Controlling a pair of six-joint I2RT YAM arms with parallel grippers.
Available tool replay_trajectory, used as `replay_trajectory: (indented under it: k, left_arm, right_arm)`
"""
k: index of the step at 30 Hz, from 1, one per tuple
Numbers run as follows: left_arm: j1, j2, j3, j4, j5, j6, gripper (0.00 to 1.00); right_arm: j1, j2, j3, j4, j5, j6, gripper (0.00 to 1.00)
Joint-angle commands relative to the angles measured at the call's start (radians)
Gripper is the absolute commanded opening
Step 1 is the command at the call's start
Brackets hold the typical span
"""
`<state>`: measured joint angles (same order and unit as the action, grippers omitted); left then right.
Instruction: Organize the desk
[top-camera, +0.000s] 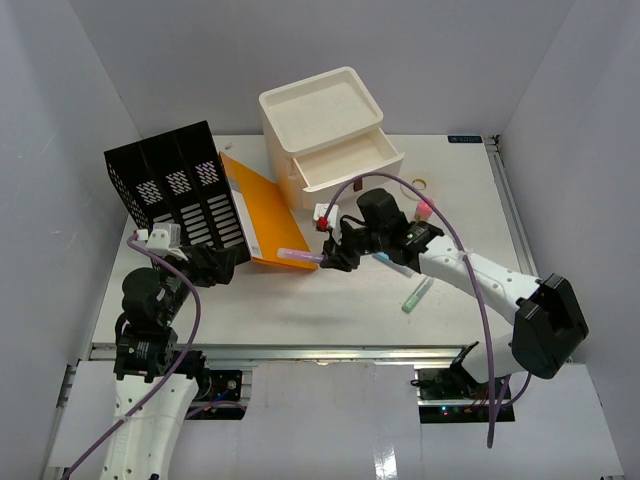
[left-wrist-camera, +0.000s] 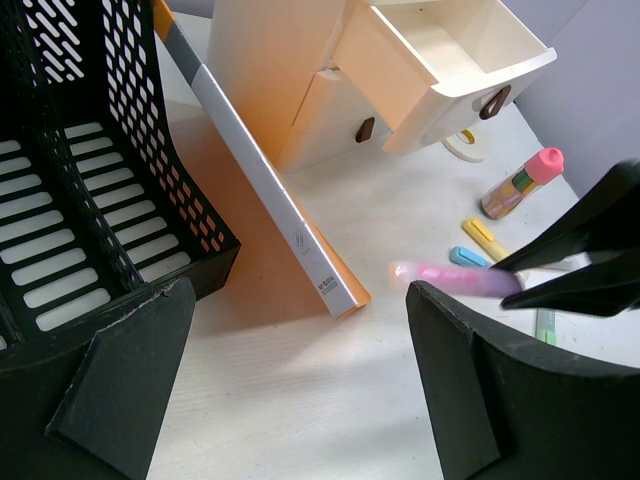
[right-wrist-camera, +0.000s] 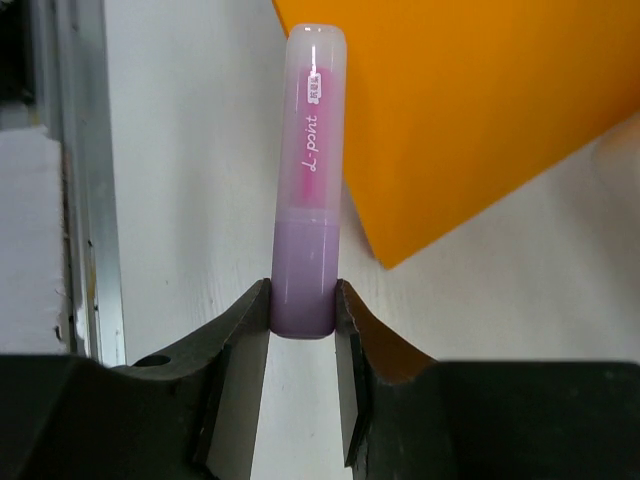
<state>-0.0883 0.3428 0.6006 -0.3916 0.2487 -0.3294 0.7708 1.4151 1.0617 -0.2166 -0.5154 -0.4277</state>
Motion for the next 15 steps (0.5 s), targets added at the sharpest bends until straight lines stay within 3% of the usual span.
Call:
replay_trajectory:
  k: [1,7,15]
  left_arm:
    - [-0.002,-0.005,-0.004,0.003,0.017,0.006,0.98]
    - [-0.002,-0.007,-0.004,0.005,0.016,0.006,0.98]
    - [-0.002,0.005,-0.006,0.008,0.032,0.009,0.98]
  right_arm:
    - [-0.013,-0.044,0.220,-0.166,-0.113,-0.165,0.08]
    - [-0.120,-0.018,0.429,-0.229,0.017,-0.303,0.08]
    - [-0.227,0.098,0.551,-0.230,0.179,-0.543,0.08]
